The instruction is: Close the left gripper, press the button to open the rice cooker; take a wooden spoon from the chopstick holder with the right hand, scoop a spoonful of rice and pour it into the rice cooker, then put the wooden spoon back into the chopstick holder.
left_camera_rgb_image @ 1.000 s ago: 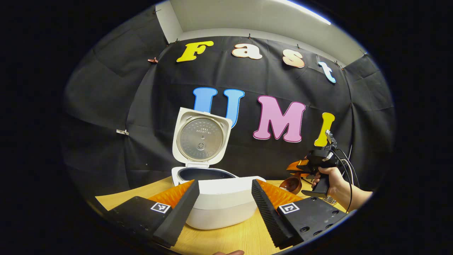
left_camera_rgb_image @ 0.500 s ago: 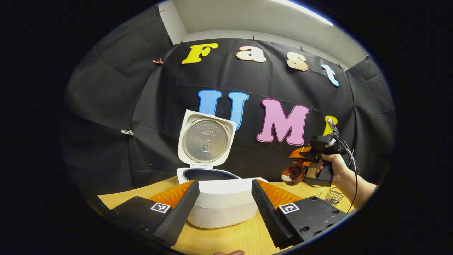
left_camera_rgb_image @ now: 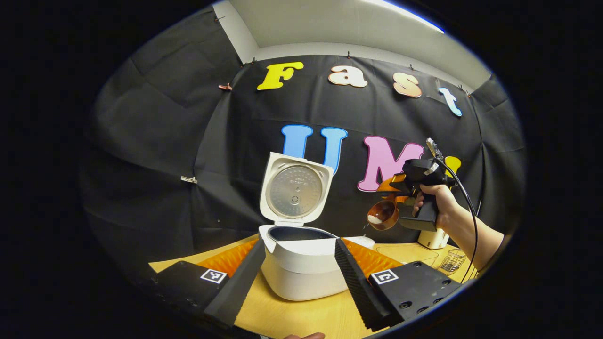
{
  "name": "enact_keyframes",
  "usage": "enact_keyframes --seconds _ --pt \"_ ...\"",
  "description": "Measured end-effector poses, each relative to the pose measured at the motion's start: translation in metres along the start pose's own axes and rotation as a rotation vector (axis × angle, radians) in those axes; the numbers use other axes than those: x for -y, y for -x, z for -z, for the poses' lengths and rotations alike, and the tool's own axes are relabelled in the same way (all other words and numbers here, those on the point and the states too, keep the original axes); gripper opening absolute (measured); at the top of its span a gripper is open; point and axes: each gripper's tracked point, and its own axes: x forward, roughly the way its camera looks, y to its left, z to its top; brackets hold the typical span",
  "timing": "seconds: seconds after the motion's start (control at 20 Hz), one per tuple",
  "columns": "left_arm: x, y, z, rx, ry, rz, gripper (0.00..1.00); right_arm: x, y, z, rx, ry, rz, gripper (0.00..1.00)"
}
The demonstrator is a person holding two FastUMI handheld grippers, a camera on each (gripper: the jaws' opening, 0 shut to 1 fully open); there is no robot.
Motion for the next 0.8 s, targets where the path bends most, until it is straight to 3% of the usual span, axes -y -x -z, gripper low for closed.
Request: enact_keyframes --seconds 0.2,0.45,0.8 --pt "-0.021 0.006 -0.003 -0.002 -0.009 -0.05 0.95 -0.029 -0.031 0.029 -0.06 -0.061 -0.032 0.18" --pt "-0.049 0.007 0.003 -0.025 -0.024 -0.114 0.95 -0.067 -0.072 0.064 -0.104 -0.016 -0.06 0.19" --pt "-0.071 0.005 0.002 -0.019 -0.016 -0.154 0.95 -0.108 -0.095 0.109 -0.149 0.179 -0.088 0.18"
